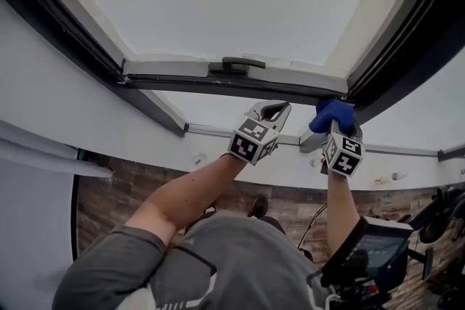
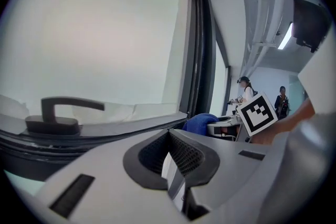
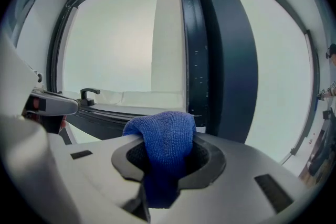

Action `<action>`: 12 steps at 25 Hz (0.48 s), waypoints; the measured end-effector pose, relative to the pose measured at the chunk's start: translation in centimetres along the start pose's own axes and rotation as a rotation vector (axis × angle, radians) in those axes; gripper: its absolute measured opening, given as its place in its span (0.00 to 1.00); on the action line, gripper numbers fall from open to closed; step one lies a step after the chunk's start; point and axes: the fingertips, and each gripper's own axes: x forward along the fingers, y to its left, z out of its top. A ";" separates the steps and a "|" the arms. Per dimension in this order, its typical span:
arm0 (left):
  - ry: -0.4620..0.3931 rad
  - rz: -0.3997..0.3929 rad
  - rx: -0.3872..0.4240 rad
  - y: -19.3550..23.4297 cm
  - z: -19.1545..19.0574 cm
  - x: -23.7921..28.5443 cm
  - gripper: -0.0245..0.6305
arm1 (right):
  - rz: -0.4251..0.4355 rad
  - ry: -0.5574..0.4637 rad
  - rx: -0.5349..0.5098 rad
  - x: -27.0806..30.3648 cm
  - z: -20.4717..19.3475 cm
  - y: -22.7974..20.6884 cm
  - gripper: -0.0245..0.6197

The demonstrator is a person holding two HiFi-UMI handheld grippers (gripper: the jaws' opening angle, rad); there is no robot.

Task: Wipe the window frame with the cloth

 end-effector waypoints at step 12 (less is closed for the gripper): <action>-0.054 0.197 -0.096 11.7 -1.8 -11.4 0.05 | 0.239 0.014 -0.096 2.6 0.8 18.6 0.22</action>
